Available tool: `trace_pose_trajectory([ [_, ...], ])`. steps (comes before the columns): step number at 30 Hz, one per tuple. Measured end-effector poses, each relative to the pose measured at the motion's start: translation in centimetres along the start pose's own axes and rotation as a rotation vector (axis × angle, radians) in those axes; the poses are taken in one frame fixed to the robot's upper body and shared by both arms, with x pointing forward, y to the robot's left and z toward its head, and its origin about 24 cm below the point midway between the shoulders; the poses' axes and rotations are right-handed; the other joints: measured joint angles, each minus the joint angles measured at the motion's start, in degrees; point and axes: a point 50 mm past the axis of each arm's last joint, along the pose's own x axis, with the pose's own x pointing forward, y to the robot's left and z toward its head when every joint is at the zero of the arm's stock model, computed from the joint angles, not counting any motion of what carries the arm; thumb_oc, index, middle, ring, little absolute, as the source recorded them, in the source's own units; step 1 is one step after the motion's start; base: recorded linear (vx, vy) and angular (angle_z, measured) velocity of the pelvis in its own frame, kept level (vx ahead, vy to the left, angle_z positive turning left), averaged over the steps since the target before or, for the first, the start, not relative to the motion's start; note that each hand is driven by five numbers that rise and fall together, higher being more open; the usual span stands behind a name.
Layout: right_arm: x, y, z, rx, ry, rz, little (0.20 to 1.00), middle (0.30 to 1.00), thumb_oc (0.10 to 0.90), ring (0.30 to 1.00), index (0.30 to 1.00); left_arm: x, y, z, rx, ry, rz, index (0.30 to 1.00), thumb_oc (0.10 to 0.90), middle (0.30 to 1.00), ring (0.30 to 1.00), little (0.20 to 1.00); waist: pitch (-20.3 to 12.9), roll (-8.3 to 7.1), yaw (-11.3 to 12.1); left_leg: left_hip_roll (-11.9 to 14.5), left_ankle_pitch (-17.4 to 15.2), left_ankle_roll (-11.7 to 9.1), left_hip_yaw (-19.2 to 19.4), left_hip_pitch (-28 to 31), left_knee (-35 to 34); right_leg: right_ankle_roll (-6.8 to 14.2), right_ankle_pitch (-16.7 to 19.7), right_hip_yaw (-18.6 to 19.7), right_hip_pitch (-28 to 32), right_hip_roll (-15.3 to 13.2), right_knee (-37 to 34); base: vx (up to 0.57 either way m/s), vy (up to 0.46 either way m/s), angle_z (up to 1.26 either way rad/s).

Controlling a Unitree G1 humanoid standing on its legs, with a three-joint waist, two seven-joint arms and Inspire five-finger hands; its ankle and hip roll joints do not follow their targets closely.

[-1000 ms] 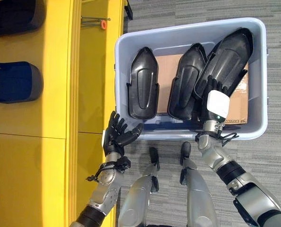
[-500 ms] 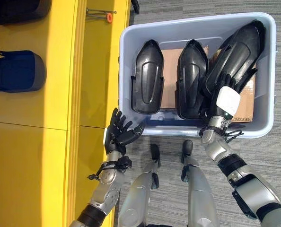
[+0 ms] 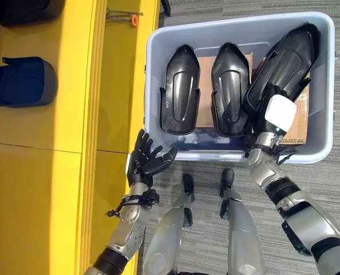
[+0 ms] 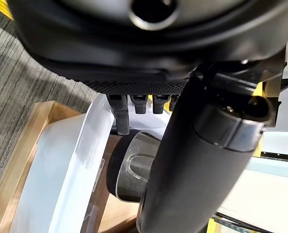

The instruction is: Move parts from the plastic box to the shelf.

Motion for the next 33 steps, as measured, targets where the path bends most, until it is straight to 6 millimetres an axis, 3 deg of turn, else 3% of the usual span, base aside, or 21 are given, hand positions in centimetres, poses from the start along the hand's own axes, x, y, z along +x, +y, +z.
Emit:
trace_pose_trajectory([
  [9,0.2,-0.3,-0.4,0.001,-0.029,-0.027,0.300,0.300,0.400,0.300,0.300,0.0,0.0,-0.3,0.007,0.020,0.000,1.000,0.900,1.000,1.000,1.000,0.0,0.06,-0.1,0.1,0.0,0.0,-0.3,1.9,0.2,0.1,0.4,-0.3,2.5,0.1,-0.9,0.00,0.000,0.00],
  [15,-0.5,-0.1,-1.2,0.081,-0.026,-0.005,0.300,0.300,0.400,0.300,0.300,-0.1,0.3,-0.6,0.019,0.056,0.013,1.000,0.900,1.000,1.000,1.000,-0.1,0.19,-0.5,0.3,0.1,0.4,0.0,5.8,-2.0,0.4,2.5,-0.2,7.6,1.0,-5.7,-0.01,-0.002,-0.06],
  [23,-2.8,0.6,-2.6,0.209,0.032,0.069,0.300,0.300,0.400,0.300,0.300,-0.9,1.7,-1.3,0.026,0.095,0.072,1.000,0.900,1.000,1.000,1.000,-0.1,0.16,-3.4,0.4,1.5,0.4,0.7,17.7,-9.1,1.4,5.6,0.1,20.4,2.6,-14.9,0.05,0.003,-0.07],
  [28,-5.7,0.9,-3.3,0.257,0.022,0.111,0.300,0.300,0.400,0.300,0.300,-1.6,2.1,-1.7,0.022,0.116,0.095,1.000,0.900,1.000,1.000,1.000,-0.1,-0.05,-4.0,0.9,0.4,0.1,1.2,24.8,-10.9,1.1,6.9,0.1,29.1,3.6,-20.7,0.08,0.002,-0.05],
  [33,-6.6,-0.3,-2.7,0.329,-0.012,0.084,0.300,0.300,0.400,0.300,0.300,-2.1,3.0,-1.3,0.012,0.105,0.133,1.000,0.900,1.000,1.000,1.000,-0.7,-1.25,-5.1,1.2,-0.8,-0.4,1.5,26.8,-10.9,1.3,6.9,0.2,32.2,4.1,-23.1,0.10,-0.009,-0.03],
])
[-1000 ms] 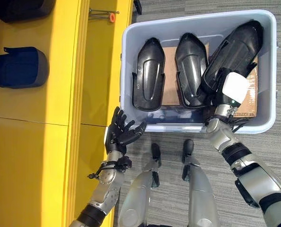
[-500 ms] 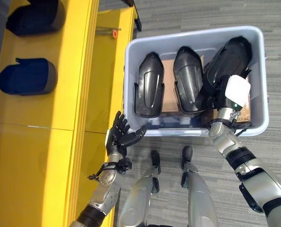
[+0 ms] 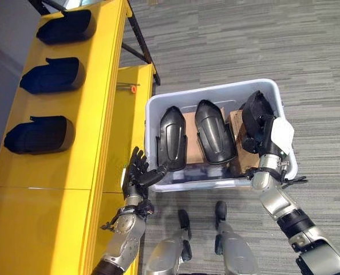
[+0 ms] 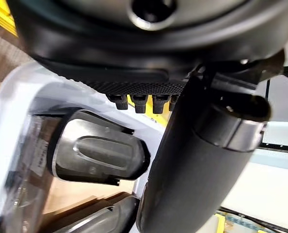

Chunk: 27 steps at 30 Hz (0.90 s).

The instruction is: Move parts from the plastic box to the shelf.

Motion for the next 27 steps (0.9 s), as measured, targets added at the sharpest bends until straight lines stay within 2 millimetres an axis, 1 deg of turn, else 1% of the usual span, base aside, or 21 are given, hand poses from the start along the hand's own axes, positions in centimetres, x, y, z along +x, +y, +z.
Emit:
trace_pose_trajectory([
  [1,-0.1,-0.4,0.4,0.026,-0.014,-0.015,0.300,0.300,0.400,0.300,0.300,-0.1,0.2,0.1,-0.003,-0.003,0.006,1.000,0.900,1.000,1.000,1.000,-0.4,-0.72,0.0,0.2,0.0,-0.1,0.1,0.3,0.0,-0.4,0.4,0.0,0.3,0.2,-0.2,0.12,-0.029,-0.03],
  [2,-0.1,-0.7,0.6,0.041,-0.018,-0.022,0.300,0.300,0.400,0.300,0.300,-0.1,0.1,0.1,-0.004,-0.002,0.005,1.000,0.900,1.000,1.000,1.000,-0.3,-0.86,0.1,0.3,-0.1,-0.2,0.0,0.6,0.0,-0.4,0.4,-0.1,0.7,0.3,-0.2,0.12,-0.032,0.02],
  [3,-0.4,-1.4,0.8,0.076,-0.029,-0.037,0.300,0.300,0.400,0.300,0.300,-0.2,0.1,-0.1,0.000,0.016,0.008,1.000,0.900,1.000,1.000,1.000,-0.5,-1.34,0.2,0.4,-0.4,-0.2,0.0,2.2,0.0,-0.5,-0.1,-0.2,2.4,0.4,-0.3,0.07,-0.019,0.01],
  [5,-0.5,-1.5,1.5,0.101,-0.076,-0.044,0.300,0.300,0.400,0.300,0.300,-0.5,0.6,-0.4,0.006,0.030,0.022,1.000,0.900,1.000,1.000,1.000,-2.7,-2.61,0.0,0.6,-0.9,-0.3,0.0,2.6,0.0,-0.4,-0.6,-0.1,2.7,0.6,-0.3,0.08,-0.029,-0.02],
  [8,-0.5,-2.1,2.8,0.151,-0.126,-0.049,0.300,0.300,0.400,0.300,0.300,-0.7,0.8,-0.6,0.010,0.035,0.028,1.000,0.900,1.000,1.000,1.000,-4.4,-4.60,0.2,0.7,-1.3,-0.6,-0.3,4.0,0.0,-0.4,-1.1,-0.4,4.3,0.7,-0.3,0.08,-0.048,0.04],
  [11,-1.0,-2.9,4.3,0.207,-0.208,-0.044,0.300,0.300,0.400,0.300,0.300,-1.4,1.4,-1.3,0.029,0.066,0.048,1.000,0.900,1.000,1.000,1.000,-8.6,-5.89,0.2,0.8,-1.5,-0.6,-0.9,4.5,0.0,-0.4,-1.6,-0.8,5.0,0.8,-0.3,0.03,-0.059,0.10],
  [14,-1.3,-3.0,4.9,0.225,-0.254,-0.004,0.300,0.300,0.400,0.300,0.300,-1.8,1.6,-1.7,0.048,0.081,0.055,1.000,0.900,1.000,1.000,1.000,-10.6,-6.00,0.4,0.9,-1.6,-0.6,-1.4,5.0,0.0,-0.3,-1.9,-1.2,5.6,0.8,-0.3,0.00,-0.061,0.09],
  [15,-1.4,-2.8,5.2,0.233,-0.276,0.030,0.300,0.300,0.400,0.300,0.300,-2.1,1.9,-1.9,0.048,0.090,0.068,1.000,0.900,1.000,1.000,1.000,-11.9,-6.00,0.5,0.9,-1.6,-0.6,-1.4,5.0,0.0,0.0,-2.3,-1.2,5.6,0.8,-0.3,-0.02,-0.110,0.04],
  [16,-1.7,-2.6,5.4,0.239,-0.294,0.069,0.300,0.300,0.400,0.300,0.300,-2.3,2.2,-2.1,0.048,0.099,0.082,1.000,0.900,1.000,1.000,1.000,-12.4,-5.97,0.9,0.9,-1.6,-0.6,-1.6,4.9,0.0,0.1,-2.5,-1.5,5.7,0.8,-0.3,-0.02,-0.129,0.05],
  [19,-2.3,-2.6,5.4,0.242,-0.309,0.113,0.300,0.300,0.400,0.300,0.300,-2.4,2.3,-2.4,0.039,0.119,0.097,1.000,0.900,1.000,1.000,1.000,-12.6,-5.69,1.8,1.1,-1.8,-0.3,-2.2,4.8,0.0,-0.4,-2.6,-2.0,5.7,0.9,-0.3,-0.01,-0.104,0.08],
  [22,-3.1,-1.9,5.5,0.228,-0.337,0.189,0.300,0.300,0.400,0.300,0.300,-3.1,2.8,-2.8,0.043,0.142,0.115,1.000,0.900,1.000,1.000,1.000,-13.0,-5.31,2.0,1.2,-1.7,-0.4,-3.0,4.7,0.0,-0.4,-2.7,-2.7,6.0,1.0,-0.3,-0.04,-0.145,0.14],
  [24,-3.6,-1.4,5.5,0.200,-0.369,0.257,0.300,0.300,0.400,0.300,0.300,-3.3,3.1,-3.2,0.046,0.158,0.124,1.000,0.900,1.000,1.000,1.000,-13.1,-5.20,2.7,1.4,-1.5,-0.6,-3.9,4.4,0.3,-0.8,-3.1,-3.6,6.0,1.2,0.0,-0.06,-0.158,0.19],
  [25,-3.7,-1.2,5.6,0.201,-0.375,0.272,0.300,0.300,0.400,0.300,0.300,-3.3,3.1,-3.2,0.048,0.162,0.121,1.000,0.900,1.000,1.000,1.000,-13.1,-5.11,3.6,1.6,-1.2,-1.0,-4.1,4.2,0.8,-0.9,-3.4,-3.8,5.9,1.3,0.5,-0.05,-0.115,0.27],
  [26,-4.0,-1.0,5.8,0.205,-0.394,0.299,0.300,0.300,0.400,0.300,0.300,-3.3,3.2,-3.3,0.050,0.168,0.118,1.000,0.900,1.000,1.000,1.000,-13.0,-5.09,3.8,1.9,-1.5,-1.1,-5.3,3.2,2.0,-1.2,-4.3,-5.0,5.6,1.3,1.5,-0.05,-0.103,0.31],
  [27,-4.2,-0.8,6.0,0.199,-0.415,0.313,0.300,0.300,0.400,0.300,0.300,-3.3,3.3,-3.4,0.050,0.172,0.107,1.000,0.900,1.000,1.000,1.000,-13.0,-5.00,4.6,2.1,-1.6,-1.2,-5.7,2.6,2.7,-1.7,-5.0,-5.5,5.1,1.3,2.6,-0.05,-0.084,0.35],
])
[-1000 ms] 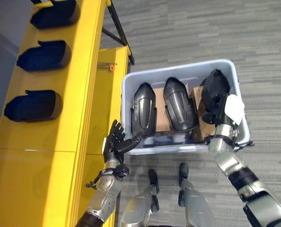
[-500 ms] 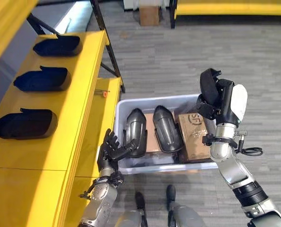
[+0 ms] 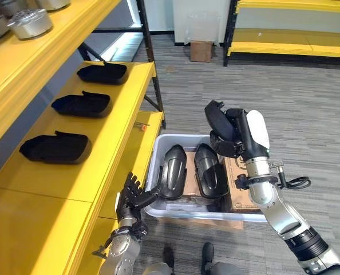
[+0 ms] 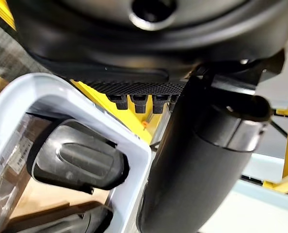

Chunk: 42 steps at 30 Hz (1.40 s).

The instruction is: Move parts from the plastic box to the shelf.

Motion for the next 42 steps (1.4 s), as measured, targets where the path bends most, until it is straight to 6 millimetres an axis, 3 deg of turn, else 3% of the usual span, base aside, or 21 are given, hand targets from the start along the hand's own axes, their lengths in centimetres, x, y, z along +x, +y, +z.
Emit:
trace_pose_trajectory([
  [3,-0.1,0.0,0.5,-0.044,-0.078,0.047,0.300,0.300,0.400,0.300,0.300,0.0,0.1,-0.7,0.020,0.042,-0.083,1.000,0.900,1.000,1.000,1.000,0.9,1.49,2.4,0.8,-1.2,-0.8,-0.2,-1.4,1.3,-0.9,-1.3,-1.9,-0.9,-0.2,3.0,-0.15,-0.049,0.28],
  [4,-0.2,0.0,0.5,-0.058,-0.095,0.058,0.300,0.300,0.400,0.300,0.300,0.0,0.3,-1.0,0.036,0.060,-0.114,1.000,0.900,1.000,1.000,1.000,1.1,1.58,2.1,1.7,-2.7,-1.1,2.3,-1.7,1.7,-1.1,-1.1,-3.4,-0.6,-0.8,3.0,-0.17,-0.019,0.77],
  [5,-0.2,-0.2,0.6,-0.081,-0.111,0.061,0.300,0.300,0.400,0.300,0.300,0.1,0.4,-1.1,0.058,0.081,-0.157,1.000,0.900,1.000,1.000,1.000,1.6,0.95,0.8,3.5,-3.5,-1.6,8.2,-2.1,2.9,-1.4,-1.2,-6.5,-0.2,-2.3,2.6,-0.12,-0.007,1.20],
  [7,-0.5,-0.9,0.5,-0.136,-0.132,0.065,0.300,0.300,0.400,0.300,0.300,0.4,0.1,-1.8,0.124,0.139,-0.268,1.000,0.900,1.000,1.000,1.000,2.1,0.35,-1.6,7.9,-2.5,-3.4,16.9,-2.2,4.7,-1.4,-2.6,-10.9,0.4,-4.6,3.1,-0.16,0.014,1.32],
  [10,-0.5,-1.5,0.7,-0.172,-0.182,0.060,0.300,0.300,0.400,0.300,0.300,-0.1,-1.1,-2.7,0.194,0.206,-0.417,1.000,0.900,1.000,1.000,1.000,2.2,0.18,-2.8,9.9,-2.4,-3.4,19.1,0.0,9.6,-0.8,-2.8,-12.3,-0.2,-7.9,4.6,-0.20,0.009,0.51],
  [11,-0.6,-1.9,0.8,-0.195,-0.220,0.049,0.300,0.300,0.400,0.300,0.300,-0.6,-2.4,-3.4,0.245,0.244,-0.526,1.000,0.900,1.000,1.000,1.000,2.1,0.46,-3.9,9.2,-0.7,-3.1,18.9,1.7,16.1,0.7,-3.7,-11.9,-1.2,-10.6,7.1,-0.25,0.113,0.49],
  [12,-0.6,-2.1,1.1,-0.202,-0.261,0.021,0.300,0.300,0.400,0.300,0.300,-0.4,-3.3,-3.2,0.261,0.259,-0.595,1.000,0.900,1.000,1.000,1.000,1.8,-0.48,-4.9,6.6,0.0,-3.1,18.4,1.8,13.5,3.3,-5.3,-8.1,-4.4,-10.7,12.2,-0.20,0.129,0.52],
  [13,-0.5,-2.2,1.4,-0.197,-0.282,0.007,0.300,0.300,0.400,0.300,0.300,0.0,-3.8,-2.8,0.275,0.253,-0.613,1.000,0.900,1.000,1.000,1.000,1.6,-0.83,-5.3,6.0,-0.1,-3.0,18.4,1.3,12.0,2.7,-5.8,-6.5,-5.2,-10.2,12.2,-0.21,0.225,0.56],
  [16,0.3,-2.6,2.3,-0.222,-0.349,-0.034,0.300,0.300,0.400,0.300,0.300,1.4,-5.4,-1.2,0.382,0.224,-0.680,1.000,0.900,1.000,1.000,1.000,1.3,-0.25,-5.9,5.0,-0.4,-2.2,18.6,0.9,7.1,3.4,-3.3,-9.0,-5.1,-10.7,9.9,-0.17,0.272,0.49],
  [21,0.4,-3.5,3.0,-0.290,-0.402,-0.095,0.300,0.300,0.400,0.300,0.300,1.5,-7.0,-1.5,0.439,0.257,-0.768,1.000,0.900,1.000,1.000,1.000,-0.6,1.48,-7.5,2.5,-2.1,-0.3,21.3,1.3,0.6,4.7,-2.7,-13.7,-4.8,-12.6,10.9,-0.14,0.294,0.57],
  [24,0.4,-3.7,3.8,-0.296,-0.438,-0.113,0.300,0.300,0.400,0.300,0.300,0.0,-4.7,-3.9,0.479,0.398,-0.736,1.000,0.900,1.000,1.000,1.000,-2.2,0.11,-7.0,-2.7,-1.5,2.6,19.2,1.4,-2.6,7.5,-1.0,-13.5,-4.6,-16.9,10.9,-0.18,0.340,0.49],
  [26,0.3,-3.7,4.1,-0.286,-0.453,-0.114,0.300,0.300,0.400,0.300,0.300,-1.1,-2.4,-5.1,0.483,0.470,-0.677,1.000,0.900,1.000,1.000,1.000,-2.9,-1.15,-5.9,-4.3,-1.7,3.4,18.7,1.2,-2.8,8.9,0.0,-13.7,-4.1,-18.5,10.4,-0.19,0.266,0.24],
  [32,0.1,-3.6,4.9,-0.286,-0.510,-0.096,0.300,0.300,0.400,0.300,0.300,-2.2,0.9,-6.0,0.499,0.532,-0.582,1.000,0.900,1.000,1.000,1.000,-3.8,-3.45,-4.1,-5.6,-1.0,5.0,15.6,0.6,-2.6,9.5,0.2,-13.5,-2.9,-19.5,9.2,-0.10,0.129,0.29],
  [34,-0.1,-3.2,5.1,-0.278,-0.530,-0.063,0.300,0.300,0.400,0.300,0.300,-2.1,1.4,-5.7,0.525,0.533,-0.574,1.000,0.900,1.000,1.000,1.000,-3.8,-3.71,-3.8,-5.7,-0.8,5.1,14.7,0.6,-2.6,10.9,0.5,-13.4,-1.7,-19.3,8.0,-0.07,0.084,0.42],
  [35,-0.5,-3.0,5.0,-0.275,-0.540,-0.029,0.300,0.300,0.400,0.300,0.300,-1.9,1.1,-5.7,0.524,0.521,-0.587,1.000,0.900,1.000,1.000,1.000,-3.8,-3.67,-4.4,-5.7,-1.7,5.0,12.6,-0.8,-2.3,12.8,1.0,-11.2,-0.1,-19.0,7.2,-0.09,-0.059,0.92],
  [36,-1.1,-3.1,4.2,-0.300,-0.507,-0.007,0.300,0.300,0.400,0.300,0.300,-1.8,0.2,-5.7,0.513,0.504,-0.621,1.000,0.900,1.000,1.000,1.000,-3.9,-3.40,-5.3,-5.4,-1.2,5.4,11.0,-0.3,-2.7,13.6,0.4,-6.8,-0.7,-19.2,10.9,-0.09,-0.145,0.97],
  [37,-1.2,-2.9,4.0,-0.309,-0.497,0.013,0.300,0.300,0.400,0.300,0.300,-1.8,-0.1,-5.7,0.524,0.495,-0.640,1.000,0.900,1.000,1.000,1.000,-3.9,-3.20,-5.0,-4.9,-0.5,5.9,10.4,-0.4,-2.9,13.4,0.7,-5.8,-1.4,-19.0,13.1,-0.09,-0.178,1.22],
  [38,-2.5,-3.3,3.1,-0.318,-0.452,0.026,0.300,0.300,0.400,0.300,0.300,-1.5,-1.3,-5.6,0.560,0.496,-0.707,1.000,0.900,1.000,1.000,1.000,-3.3,-2.57,-5.9,-4.4,-0.1,5.1,5.1,-1.7,-1.1,12.1,-0.3,1.7,-2.7,-18.3,20.0,-0.03,-0.155,1.81],
  [39,-4.1,-3.4,2.2,-0.318,-0.396,0.040,0.300,0.300,0.400,0.300,0.300,-1.6,-2.1,-5.6,0.587,0.498,-0.764,1.000,0.900,1.000,1.000,1.000,-3.3,-2.04,-8.4,-4.1,-0.3,6.3,-0.5,-2.4,-0.2,12.6,-1.4,11.4,-4.0,-16.4,25.0,-0.01,-0.155,2.24],
  [40,-4.6,-3.0,2.0,-0.315,-0.382,0.072,0.300,0.300,0.400,0.300,0.300,-1.8,-2.1,-5.6,0.578,0.493,-0.783,1.000,0.900,1.000,1.000,1.000,-3.6,-2.12,-8.9,-3.8,0.2,7.0,-0.7,-2.4,-1.0,14.3,-3.9,16.0,-4.5,-15.5,24.1,-0.01,-0.237,1.71],
  [42,-5.1,-2.2,2.2,-0.284,-0.395,0.114,0.300,0.300,0.400,0.300,0.300,-2.0,-1.7,-5.1,0.597,0.508,-0.795,1.000,0.900,1.000,1.000,1.000,-3.5,-2.54,-7.6,-3.0,1.4,6.6,-1.9,-2.8,-2.6,14.0,-6.1,21.1,-6.2,-13.2,17.8,0.01,-0.215,0.62],
])
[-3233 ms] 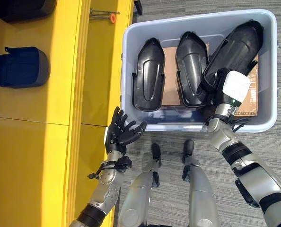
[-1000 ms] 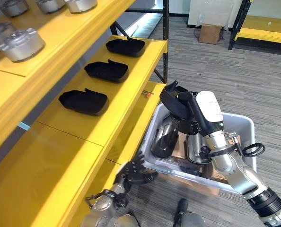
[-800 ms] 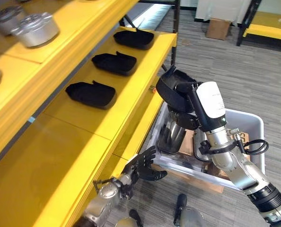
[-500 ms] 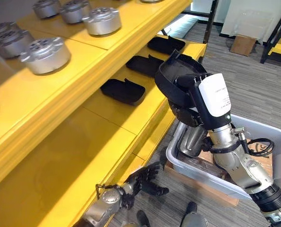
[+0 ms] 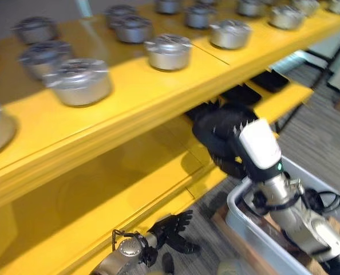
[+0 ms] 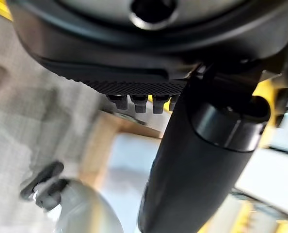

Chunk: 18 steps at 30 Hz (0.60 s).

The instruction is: Move parts from the plastic box to the shelf.

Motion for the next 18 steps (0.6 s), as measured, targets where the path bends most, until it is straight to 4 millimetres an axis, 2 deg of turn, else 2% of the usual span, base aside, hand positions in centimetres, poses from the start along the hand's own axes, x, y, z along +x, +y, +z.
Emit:
trace_pose_trajectory([
  [1,0.0,0.1,0.2,0.009,-0.008,0.007,0.300,0.300,0.400,0.300,0.300,-0.3,0.3,-0.1,0.006,0.012,0.004,1.000,0.900,1.000,1.000,1.000,0.0,-0.12,0.0,0.1,0.3,0.5,-0.1,0.0,-0.4,-0.4,-0.2,-0.7,0.0,0.7,-2.4,-0.01,-0.164,0.69],
  [2,0.2,0.1,0.4,0.015,-0.035,0.016,0.300,0.300,0.400,0.300,0.300,-1.0,0.8,-0.3,0.008,0.029,0.022,1.000,0.900,1.000,1.000,1.000,0.0,-0.30,0.5,0.2,0.7,0.3,0.2,-0.3,-0.4,-1.1,0.3,-3.2,0.4,1.7,-6.0,-0.03,-0.302,0.55],
  [3,0.3,0.0,0.8,0.024,-0.060,0.017,0.300,0.300,0.400,0.300,0.300,-2.0,1.3,-0.7,-0.004,0.046,0.058,1.000,0.900,1.000,1.000,1.000,-0.2,-0.61,1.7,-0.3,0.8,-0.3,0.0,-0.1,-0.4,-2.2,1.1,-5.2,1.1,3.8,-9.5,-0.03,-0.228,0.37],
  [4,0.4,-0.1,0.8,0.029,-0.066,0.017,0.300,0.300,0.400,0.300,0.300,-2.5,1.6,-1.0,-0.017,0.051,0.078,1.000,0.900,1.000,1.000,1.000,-0.3,-0.97,2.1,-0.7,0.6,-1.4,-0.3,-0.2,-0.4,-3.7,2.2,-5.2,1.7,4.9,-11.4,-0.05,-0.314,0.37],
  [5,0.4,-0.1,0.8,0.034,-0.069,0.025,0.300,0.300,0.400,0.300,0.300,-2.6,1.8,-1.5,-0.040,0.062,0.102,1.000,0.900,1.000,1.000,1.000,-0.3,0.02,1.6,-0.3,0.8,-2.3,-0.8,-0.3,-0.4,-4.1,3.1,-5.6,2.7,5.4,-13.4,-0.06,-0.215,0.30],
  [6,0.4,-0.2,0.7,0.034,-0.065,0.029,0.300,0.300,0.400,0.300,0.300,-2.7,1.7,-1.6,-0.044,0.069,0.103,1.000,0.900,1.000,1.000,1.000,-0.1,0.01,1.7,0.3,1.0,-2.7,0.0,-0.3,-0.2,-4.2,3.3,-6.0,2.9,5.7,-14.3,-0.08,-0.276,0.35],
  [7,0.4,-0.2,0.5,0.039,-0.057,0.035,0.300,0.300,0.400,0.300,0.300,-2.7,1.5,-1.9,-0.063,0.078,0.098,1.000,0.900,1.000,1.000,1.000,-0.2,1.50,1.8,1.7,1.4,-3.3,-0.1,-0.4,-0.4,-4.5,3.8,-7.3,4.3,6.8,-14.8,-0.08,-0.204,0.22],
  [10,0.1,-0.6,-0.1,0.000,-0.054,0.076,0.300,0.300,0.400,0.300,0.300,-2.5,0.5,-2.4,-0.113,0.067,0.088,1.000,0.900,1.000,1.000,1.000,-0.3,1.56,1.5,4.3,1.5,-4.7,-2.1,-1.3,-0.4,-6.7,5.9,-9.9,6.7,9.5,-19.6,-0.11,-0.252,0.27],
  [13,0.1,-0.8,-0.3,-0.024,-0.068,0.088,0.300,0.300,0.400,0.300,0.300,-1.8,-0.2,-2.1,-0.135,0.039,0.070,1.000,0.900,1.000,1.000,1.000,0.0,2.14,1.8,6.0,2.8,-6.7,-3.4,-2.4,-0.2,-8.1,6.4,-11.8,6.8,11.2,-20.7,-0.08,-0.155,0.26],
  [14,0.2,-1.0,-0.3,-0.042,-0.087,0.096,0.300,0.300,0.400,0.300,0.300,-1.6,-0.5,-2.0,-0.143,0.019,0.067,1.000,0.900,1.000,1.000,1.000,0.4,2.73,1.8,6.6,3.2,-7.3,-3.3,-2.5,-0.2,-8.6,6.1,-12.8,7.1,11.7,-20.7,-0.09,-0.162,0.34],
  [16,1.1,-1.8,-0.1,-0.102,-0.173,0.105,0.300,0.300,0.400,0.300,0.300,-1.1,-0.4,-1.6,-0.145,-0.015,0.067,1.000,0.900,1.000,1.000,1.000,1.9,5.36,2.0,7.9,4.9,-9.8,-2.5,-3.4,0.2,-9.6,4.2,-15.1,6.5,13.1,-18.1,-0.10,-0.113,0.52],
  [17,1.6,-2.1,-0.1,-0.134,-0.206,0.108,0.300,0.300,0.400,0.300,0.300,-0.9,0.3,-1.3,-0.133,-0.025,0.088,1.000,0.900,1.000,1.000,1.000,2.8,5.91,2.1,8.7,4.9,-10.0,-0.9,-3.6,0.7,-10.6,2.1,-15.8,5.1,13.2,-15.1,-0.12,-0.042,0.73],
  [18,1.5,-2.0,0.0,-0.127,-0.220,0.115,0.300,0.300,0.400,0.300,0.300,-1.1,0.8,-2.1,-0.141,-0.001,0.099,1.000,0.900,1.000,1.000,1.000,3.2,6.15,2.2,9.8,1.0,-5.9,4.7,-4.1,0.9,-11.5,1.0,-18.3,5.0,13.7,-11.3,-0.14,-0.010,0.90],
])
